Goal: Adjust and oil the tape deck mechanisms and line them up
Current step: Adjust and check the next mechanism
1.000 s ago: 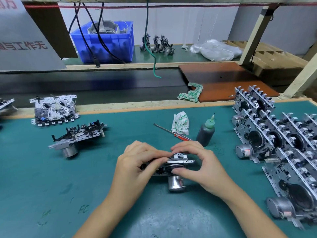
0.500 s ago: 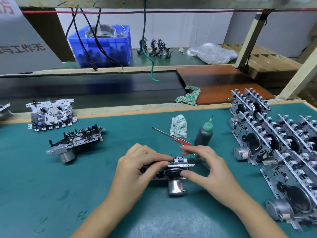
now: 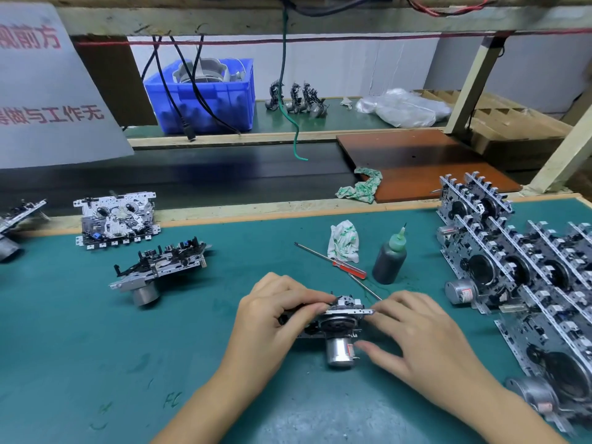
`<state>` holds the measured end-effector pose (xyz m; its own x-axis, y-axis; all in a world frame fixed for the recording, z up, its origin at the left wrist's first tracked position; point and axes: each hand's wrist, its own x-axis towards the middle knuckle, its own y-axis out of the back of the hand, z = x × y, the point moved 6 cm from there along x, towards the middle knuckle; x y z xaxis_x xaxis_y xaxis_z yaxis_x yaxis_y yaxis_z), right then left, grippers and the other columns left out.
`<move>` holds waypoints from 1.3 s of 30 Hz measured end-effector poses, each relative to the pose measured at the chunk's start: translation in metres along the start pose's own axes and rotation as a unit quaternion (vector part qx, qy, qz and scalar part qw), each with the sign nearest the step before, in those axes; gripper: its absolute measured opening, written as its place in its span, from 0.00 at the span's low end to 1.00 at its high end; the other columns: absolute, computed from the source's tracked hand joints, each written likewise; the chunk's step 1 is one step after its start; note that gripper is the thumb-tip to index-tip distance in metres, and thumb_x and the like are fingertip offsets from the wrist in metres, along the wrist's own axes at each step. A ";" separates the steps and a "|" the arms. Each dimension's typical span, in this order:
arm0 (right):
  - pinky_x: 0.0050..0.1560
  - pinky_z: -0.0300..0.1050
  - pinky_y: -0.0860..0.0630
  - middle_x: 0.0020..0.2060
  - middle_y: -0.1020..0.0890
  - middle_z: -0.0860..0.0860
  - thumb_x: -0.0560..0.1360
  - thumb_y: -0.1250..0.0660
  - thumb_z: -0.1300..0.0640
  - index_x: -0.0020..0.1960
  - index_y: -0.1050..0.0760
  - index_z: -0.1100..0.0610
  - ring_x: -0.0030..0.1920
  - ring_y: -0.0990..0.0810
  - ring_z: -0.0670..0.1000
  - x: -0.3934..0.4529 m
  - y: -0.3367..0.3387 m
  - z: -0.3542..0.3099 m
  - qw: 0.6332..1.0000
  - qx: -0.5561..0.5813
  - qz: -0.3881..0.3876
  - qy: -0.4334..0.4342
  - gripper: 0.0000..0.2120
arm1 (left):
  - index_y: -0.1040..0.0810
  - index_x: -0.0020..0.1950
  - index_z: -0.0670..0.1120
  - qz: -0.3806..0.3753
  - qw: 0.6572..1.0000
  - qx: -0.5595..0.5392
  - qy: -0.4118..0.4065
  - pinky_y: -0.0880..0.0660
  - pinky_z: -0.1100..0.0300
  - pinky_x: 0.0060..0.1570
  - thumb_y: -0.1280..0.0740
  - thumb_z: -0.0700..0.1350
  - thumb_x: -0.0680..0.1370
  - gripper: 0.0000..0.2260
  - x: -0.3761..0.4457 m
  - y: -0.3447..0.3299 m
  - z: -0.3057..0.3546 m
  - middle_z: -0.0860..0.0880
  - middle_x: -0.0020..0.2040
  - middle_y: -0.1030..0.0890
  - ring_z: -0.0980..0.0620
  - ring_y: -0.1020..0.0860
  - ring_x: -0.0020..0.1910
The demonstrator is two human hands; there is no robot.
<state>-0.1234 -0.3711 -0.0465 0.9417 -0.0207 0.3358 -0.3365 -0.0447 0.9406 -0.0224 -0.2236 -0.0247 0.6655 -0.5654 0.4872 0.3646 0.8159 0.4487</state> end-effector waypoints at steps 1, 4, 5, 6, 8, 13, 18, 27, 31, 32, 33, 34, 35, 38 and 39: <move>0.49 0.40 0.33 0.41 0.19 0.43 0.72 0.42 0.38 0.47 0.18 0.53 0.43 0.21 0.49 0.002 0.006 0.001 1.000 0.020 -0.003 -0.014 0.22 | 0.16 0.47 0.58 -0.004 1.000 -0.001 0.001 0.31 0.68 0.43 0.30 0.46 0.73 0.08 0.000 0.000 0.001 0.57 0.39 0.19 0.57 0.25 0.42; 0.46 0.40 0.31 0.42 0.21 0.42 0.72 0.42 0.36 0.52 0.21 0.51 0.45 0.23 0.45 0.015 0.027 -0.003 0.993 0.110 0.026 -0.040 0.22 | 0.16 0.47 0.59 -0.047 0.998 -0.021 0.019 0.30 0.69 0.46 0.31 0.47 0.72 0.08 0.002 0.003 0.002 0.59 0.42 0.18 0.58 0.24 0.45; 0.43 0.41 0.29 0.41 0.22 0.42 0.73 0.43 0.36 0.50 0.22 0.51 0.43 0.24 0.45 0.021 0.032 -0.010 0.994 0.105 0.026 -0.026 0.21 | 0.16 0.47 0.59 -0.065 0.997 -0.020 0.021 0.30 0.70 0.47 0.31 0.48 0.72 0.08 0.003 0.005 0.002 0.60 0.44 0.18 0.58 0.23 0.47; 0.38 0.43 0.27 0.38 0.23 0.44 0.73 0.44 0.37 0.47 0.23 0.52 0.41 0.23 0.47 0.028 0.037 -0.017 0.997 0.076 0.026 0.001 0.20 | 0.16 0.48 0.58 -0.073 0.997 -0.003 0.013 0.30 0.70 0.49 0.31 0.48 0.72 0.08 0.002 0.009 0.002 0.61 0.45 0.18 0.60 0.23 0.48; 0.29 0.44 0.27 0.36 0.23 0.46 0.74 0.47 0.38 0.44 0.26 0.53 0.37 0.22 0.50 0.045 0.042 -0.030 0.997 -0.004 0.004 0.071 0.21 | 0.16 0.49 0.55 -0.065 0.995 0.075 -0.021 0.30 0.69 0.48 0.30 0.50 0.72 0.08 0.001 0.022 0.004 0.62 0.45 0.19 0.61 0.24 0.47; 0.35 0.46 0.37 0.45 0.23 0.48 0.78 0.51 0.38 0.48 0.35 0.48 0.46 0.23 0.53 0.065 0.036 -0.035 0.980 -0.039 -0.120 0.154 0.15 | 0.16 0.44 0.50 -0.079 0.967 0.225 -0.086 0.33 0.69 0.40 0.34 0.53 0.74 0.10 0.005 0.033 0.018 0.57 0.39 0.22 0.61 0.30 0.39; 0.33 0.46 0.41 0.43 0.25 0.48 0.80 0.47 0.42 0.45 0.36 0.49 0.43 0.25 0.53 0.046 0.060 -0.035 0.986 0.021 -0.092 0.135 0.12 | 0.19 0.44 0.50 -0.119 0.951 0.245 -0.146 0.35 0.71 0.41 0.37 0.51 0.77 0.08 0.012 0.025 0.041 0.60 0.41 0.25 0.62 0.31 0.40; 0.33 0.44 0.36 0.26 0.32 0.46 0.77 0.41 0.45 0.35 0.36 0.50 0.29 0.34 0.48 -0.004 0.187 0.074 0.994 0.033 0.088 -0.061 0.15 | 0.20 0.49 0.47 -0.157 0.922 0.182 -0.303 0.40 0.66 0.40 0.34 0.47 0.77 0.05 0.123 -0.065 0.170 0.56 0.43 0.29 0.61 0.35 0.39; 0.29 0.40 0.36 0.26 0.32 0.44 0.78 0.37 0.49 0.35 0.34 0.54 0.27 0.32 0.45 -0.036 0.234 0.134 0.980 -0.085 0.146 -0.102 0.15 | 0.21 0.51 0.45 -0.127 0.919 0.136 -0.349 0.36 0.62 0.43 0.33 0.44 0.78 0.05 0.161 -0.136 0.226 0.52 0.46 0.28 0.52 0.28 0.44; 0.28 0.44 0.35 0.27 0.32 0.45 0.77 0.36 0.51 0.36 0.33 0.55 0.27 0.32 0.49 -0.044 0.240 0.148 0.974 -0.124 0.152 -0.112 0.15 | 0.22 0.52 0.44 -0.128 0.918 0.138 -0.349 0.33 0.59 0.46 0.35 0.44 0.79 0.05 0.166 -0.157 0.235 0.49 0.48 0.27 0.49 0.26 0.47; 0.28 0.45 0.33 0.27 0.31 0.47 0.77 0.35 0.54 0.36 0.32 0.57 0.27 0.31 0.53 -0.051 0.243 0.163 0.967 -0.155 0.155 -0.126 0.13 | 0.23 0.54 0.43 -0.131 0.916 0.146 -0.349 0.31 0.55 0.49 0.36 0.44 0.79 0.07 0.171 -0.177 0.243 0.47 0.51 0.26 0.45 0.25 0.49; 0.29 0.48 0.31 0.29 0.30 0.49 0.76 0.34 0.56 0.37 0.31 0.59 0.28 0.29 0.57 -0.058 0.243 0.177 0.961 -0.179 0.155 -0.142 0.12 | 0.25 0.55 0.42 -0.137 0.915 0.154 -0.347 0.31 0.50 0.51 0.38 0.44 0.80 0.08 0.174 -0.196 0.249 0.44 0.53 0.27 0.42 0.25 0.51; 0.31 0.51 0.29 0.30 0.29 0.51 0.76 0.34 0.57 0.37 0.30 0.60 0.30 0.27 0.59 -0.063 0.241 0.192 0.956 -0.194 0.152 -0.162 0.11 | 0.26 0.57 0.41 -0.147 0.914 0.160 -0.342 0.30 0.47 0.51 0.39 0.44 0.81 0.08 0.176 -0.213 0.253 0.43 0.54 0.27 0.41 0.25 0.51; 0.36 0.57 0.27 0.35 0.25 0.58 0.77 0.35 0.57 0.40 0.29 0.62 0.36 0.24 0.63 -0.074 0.227 0.233 0.940 -0.194 0.148 -0.237 0.10 | 0.29 0.61 0.40 -0.203 0.911 0.168 -0.317 0.30 0.46 0.53 0.41 0.42 0.81 0.10 0.182 -0.258 0.251 0.41 0.59 0.30 0.39 0.25 0.53; 0.38 0.58 0.27 0.37 0.24 0.59 0.77 0.36 0.56 0.42 0.28 0.62 0.37 0.23 0.64 -0.076 0.220 0.244 0.936 -0.184 0.151 -0.259 0.10 | 0.31 0.64 0.39 -0.230 0.908 0.170 -0.305 0.30 0.46 0.55 0.41 0.42 0.81 0.13 0.183 -0.272 0.247 0.41 0.62 0.31 0.39 0.25 0.55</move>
<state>-0.2705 -0.6235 0.1231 0.6426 -0.4628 0.6106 -0.4735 0.3867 0.7914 -0.1610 -0.5787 0.1277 -0.0298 -0.8833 0.4679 0.2222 0.4505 0.8647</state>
